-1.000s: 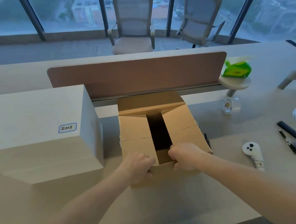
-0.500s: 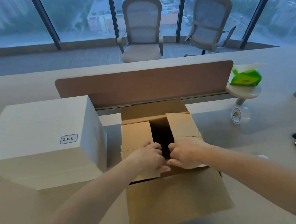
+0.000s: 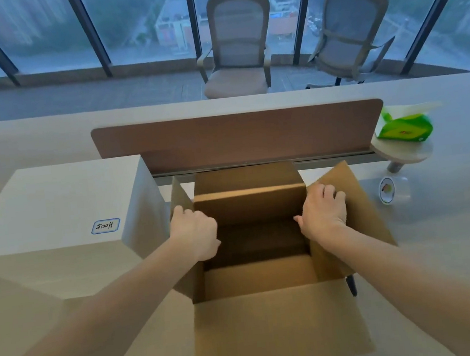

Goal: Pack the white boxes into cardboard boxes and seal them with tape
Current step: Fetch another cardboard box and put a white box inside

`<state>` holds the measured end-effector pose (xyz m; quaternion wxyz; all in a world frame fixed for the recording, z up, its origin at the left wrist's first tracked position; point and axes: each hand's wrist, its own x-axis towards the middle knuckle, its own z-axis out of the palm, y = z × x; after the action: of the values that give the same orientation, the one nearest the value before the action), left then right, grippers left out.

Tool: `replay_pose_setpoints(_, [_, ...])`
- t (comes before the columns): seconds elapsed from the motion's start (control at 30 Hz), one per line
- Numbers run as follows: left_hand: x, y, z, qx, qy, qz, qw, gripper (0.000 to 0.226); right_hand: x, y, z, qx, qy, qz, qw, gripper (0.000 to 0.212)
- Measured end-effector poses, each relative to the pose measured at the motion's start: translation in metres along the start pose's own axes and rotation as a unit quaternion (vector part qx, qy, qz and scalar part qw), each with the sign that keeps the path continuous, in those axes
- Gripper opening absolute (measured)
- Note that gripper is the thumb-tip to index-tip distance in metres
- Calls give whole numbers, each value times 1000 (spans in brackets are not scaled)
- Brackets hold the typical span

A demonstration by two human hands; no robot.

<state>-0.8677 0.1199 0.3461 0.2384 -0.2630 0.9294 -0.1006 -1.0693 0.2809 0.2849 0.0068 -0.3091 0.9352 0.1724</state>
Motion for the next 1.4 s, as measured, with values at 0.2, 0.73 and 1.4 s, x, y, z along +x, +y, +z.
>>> replay_pose_setpoints(0.2, [3,4,49,-59,-82,-99,990,94,19,6,48,93,-56,60,992,80])
replay_pose_setpoints(0.73, [68,52,97,-480,47,-266,835,77,68,36,79,459,-114,84,877,45])
replay_pose_setpoints(1.4, [43,26,45,-234,8,-233,944,37,43,32,41,487,19,60,871,42])
